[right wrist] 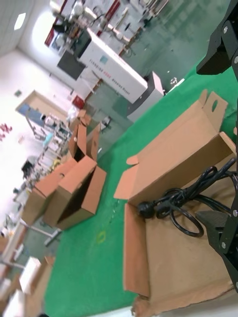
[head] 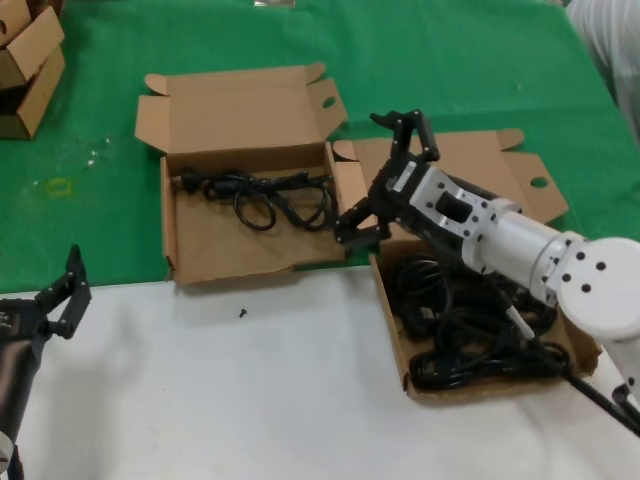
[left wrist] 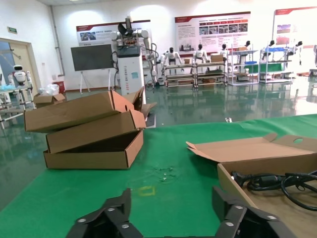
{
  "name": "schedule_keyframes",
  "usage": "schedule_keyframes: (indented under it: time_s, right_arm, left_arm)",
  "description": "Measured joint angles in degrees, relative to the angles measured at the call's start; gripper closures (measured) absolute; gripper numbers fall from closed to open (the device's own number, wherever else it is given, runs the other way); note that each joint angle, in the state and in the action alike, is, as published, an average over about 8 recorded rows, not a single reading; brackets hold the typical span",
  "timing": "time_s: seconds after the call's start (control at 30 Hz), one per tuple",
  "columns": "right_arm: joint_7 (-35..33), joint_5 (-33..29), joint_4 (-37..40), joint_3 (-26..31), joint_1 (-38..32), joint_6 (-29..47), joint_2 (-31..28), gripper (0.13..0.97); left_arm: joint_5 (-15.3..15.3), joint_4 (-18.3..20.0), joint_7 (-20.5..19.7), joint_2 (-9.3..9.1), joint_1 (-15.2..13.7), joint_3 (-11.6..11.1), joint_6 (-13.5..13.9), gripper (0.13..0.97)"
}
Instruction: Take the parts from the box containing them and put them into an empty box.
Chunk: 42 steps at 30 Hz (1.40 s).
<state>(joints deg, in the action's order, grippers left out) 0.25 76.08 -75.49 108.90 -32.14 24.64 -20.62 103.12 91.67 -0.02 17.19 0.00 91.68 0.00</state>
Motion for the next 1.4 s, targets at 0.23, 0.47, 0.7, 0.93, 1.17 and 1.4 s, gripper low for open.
schedule_keyframes:
  time_s: [0.23,0.47,0.7,0.93,1.17,1.4]
  right_arm:
    - [-0.03,3.69,-2.21,-2.35,4.38,-3.36,0.47,0.129]
    - [-0.07,7.35,-4.40,-4.68,8.74,-6.70,0.93,0.129]
    - [-0.10,11.02,-6.60,-7.02,13.10,-10.04,1.40,0.129]
    - [-0.14,14.73,-8.82,-9.38,17.50,-13.42,1.87,0.129]
    - [-0.17,18.40,-11.01,-11.72,21.86,-16.76,2.34,0.129]
    - [-0.20,22.09,-13.22,-14.07,26.25,-20.12,2.80,0.129]
  left_arm:
    - [0.00,0.00,0.00,0.00,0.00,0.00,0.00,0.478]
    - [0.00,0.00,0.00,0.00,0.00,0.00,0.00,0.401]
    - [0.00,0.00,0.00,0.00,0.00,0.00,0.00,0.254]
    - [0.01,0.00,0.02,0.00,0.00,0.00,0.00,0.182]
    - [0.01,0.00,0.03,0.00,0.00,0.00,0.00,0.145]
    - [0.01,0.00,0.02,0.00,0.00,0.00,0.00,0.132]
